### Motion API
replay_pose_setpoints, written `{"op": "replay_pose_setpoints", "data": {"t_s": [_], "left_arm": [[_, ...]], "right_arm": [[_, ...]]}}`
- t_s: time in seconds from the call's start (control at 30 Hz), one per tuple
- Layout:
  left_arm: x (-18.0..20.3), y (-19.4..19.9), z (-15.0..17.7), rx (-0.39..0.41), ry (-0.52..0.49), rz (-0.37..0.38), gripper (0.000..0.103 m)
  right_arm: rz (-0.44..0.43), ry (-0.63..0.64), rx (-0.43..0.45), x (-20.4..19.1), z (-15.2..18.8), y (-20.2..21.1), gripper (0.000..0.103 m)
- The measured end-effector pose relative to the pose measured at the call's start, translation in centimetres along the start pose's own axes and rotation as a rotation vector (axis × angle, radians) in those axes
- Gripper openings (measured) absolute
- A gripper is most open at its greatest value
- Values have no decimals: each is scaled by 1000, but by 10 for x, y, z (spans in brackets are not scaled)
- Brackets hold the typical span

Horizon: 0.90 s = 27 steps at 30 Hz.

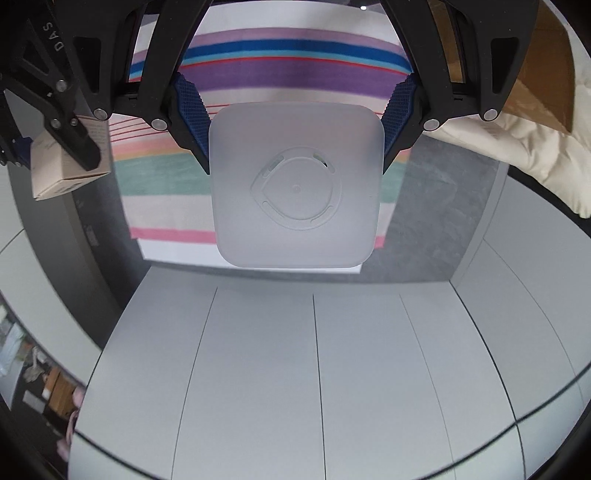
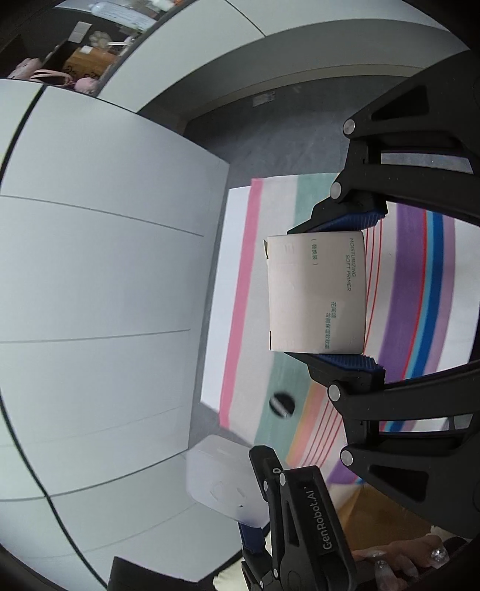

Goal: Organize objects
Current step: 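Lift and carry the frosted case and beige box with both tools over the cardboard box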

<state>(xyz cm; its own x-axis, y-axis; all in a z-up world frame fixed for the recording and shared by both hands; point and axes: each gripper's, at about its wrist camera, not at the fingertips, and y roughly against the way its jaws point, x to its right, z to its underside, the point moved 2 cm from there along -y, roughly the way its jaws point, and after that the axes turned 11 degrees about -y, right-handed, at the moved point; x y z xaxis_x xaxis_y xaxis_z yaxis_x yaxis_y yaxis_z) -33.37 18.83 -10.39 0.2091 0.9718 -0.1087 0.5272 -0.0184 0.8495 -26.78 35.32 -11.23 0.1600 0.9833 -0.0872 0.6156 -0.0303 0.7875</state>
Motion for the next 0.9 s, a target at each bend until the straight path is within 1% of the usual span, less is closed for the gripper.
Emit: {"op": "replay_pose_setpoints", "data": {"t_s": [0.07,0.23,0.47,0.57,0.7,0.77,0.9], "left_arm": [[-4,20,4,24,-6,-10,81],[-10,51,13,52,-11,-9,81],[-15,81,32,86,-23,-29,81],[-16,91,48,86,-25,-30,81],[-13,104,85,72,-33,-8,81],[-9,108,108,59,-37,6,81],[-3,120,154,41,-58,17,81]], "right_arm": [[0,8,12,-6,0,12,55],[-9,9,22,-17,5,37,55],[-21,7,13,-19,24,55,55],[-25,7,0,-16,40,64,55],[-28,3,-22,-11,70,81,55],[-26,-2,-37,-6,87,88,55],[-6,-7,-65,4,130,103,55]]}}
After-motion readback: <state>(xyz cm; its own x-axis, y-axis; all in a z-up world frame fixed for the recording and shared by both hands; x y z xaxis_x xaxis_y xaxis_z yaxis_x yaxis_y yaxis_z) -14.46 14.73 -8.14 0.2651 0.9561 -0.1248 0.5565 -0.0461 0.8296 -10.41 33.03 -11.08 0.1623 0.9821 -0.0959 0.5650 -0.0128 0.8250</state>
